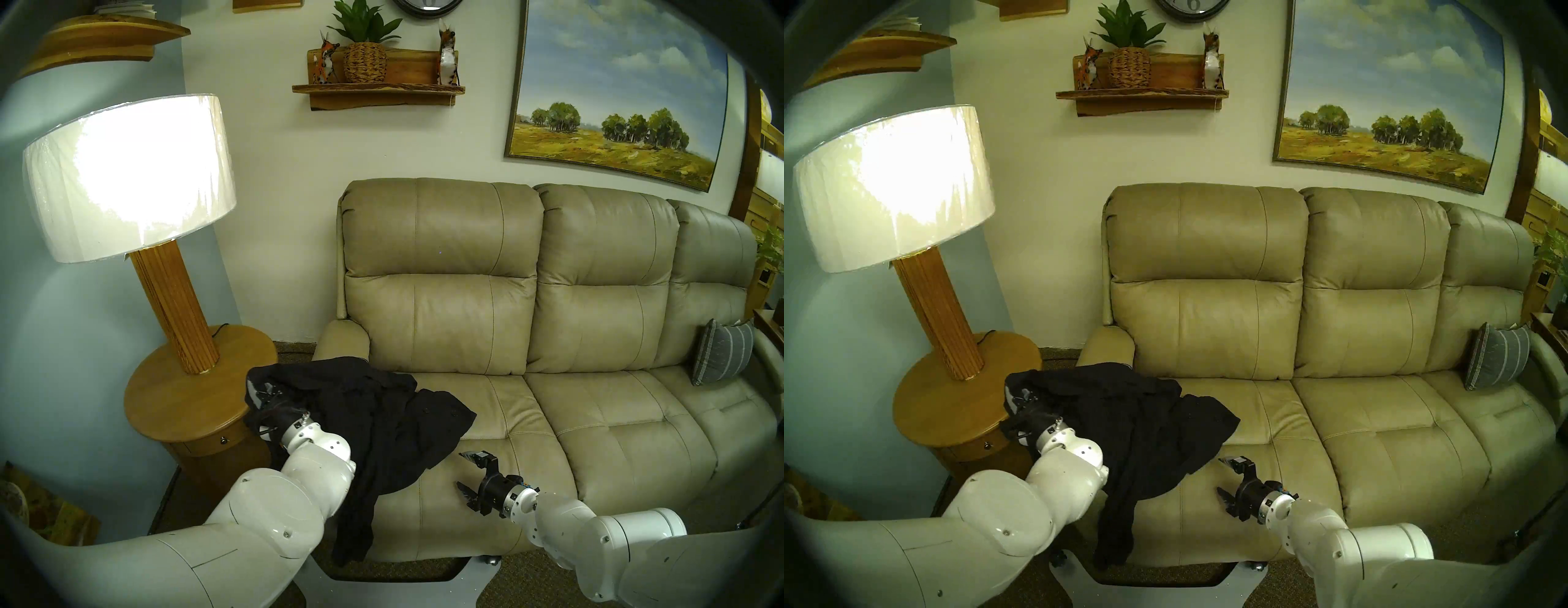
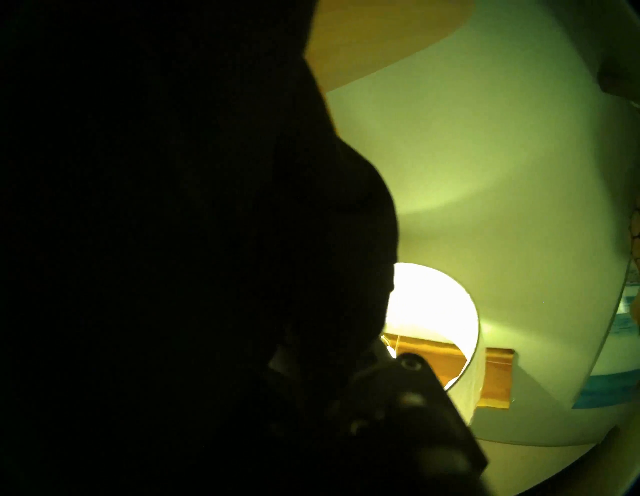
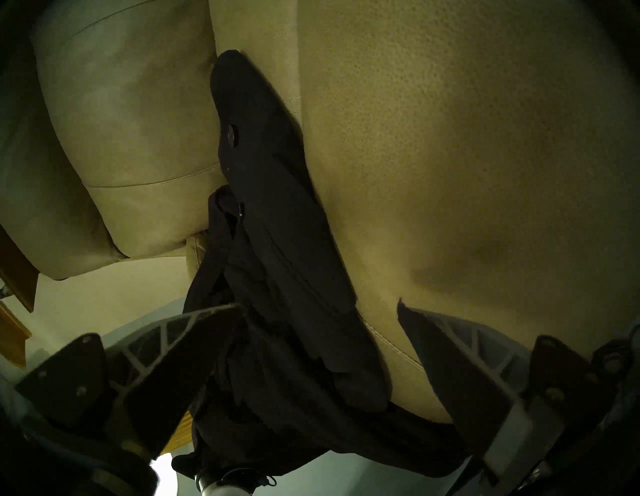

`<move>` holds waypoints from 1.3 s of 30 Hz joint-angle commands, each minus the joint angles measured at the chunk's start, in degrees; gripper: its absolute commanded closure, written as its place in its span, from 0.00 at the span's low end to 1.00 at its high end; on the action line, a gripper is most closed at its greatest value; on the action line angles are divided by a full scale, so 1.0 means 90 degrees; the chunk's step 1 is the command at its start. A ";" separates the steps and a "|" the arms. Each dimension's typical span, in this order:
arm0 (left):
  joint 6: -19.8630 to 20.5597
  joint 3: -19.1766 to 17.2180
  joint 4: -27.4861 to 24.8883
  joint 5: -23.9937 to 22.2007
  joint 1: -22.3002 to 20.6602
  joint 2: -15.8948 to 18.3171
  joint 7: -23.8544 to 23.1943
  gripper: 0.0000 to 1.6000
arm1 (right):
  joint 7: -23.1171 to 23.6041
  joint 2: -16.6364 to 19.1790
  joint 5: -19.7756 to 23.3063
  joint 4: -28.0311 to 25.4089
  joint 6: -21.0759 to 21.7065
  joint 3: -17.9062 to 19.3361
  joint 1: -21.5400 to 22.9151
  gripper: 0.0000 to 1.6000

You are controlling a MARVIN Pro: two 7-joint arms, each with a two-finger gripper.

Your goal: Drape jacket on sofa arm

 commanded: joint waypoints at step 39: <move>-0.0191 -0.2120 0.0800 -0.2207 0.1028 -0.0081 0.1606 0.00 | 0.0106 -0.0093 -0.0479 -0.0019 0.0082 -0.0136 -0.0084 0.00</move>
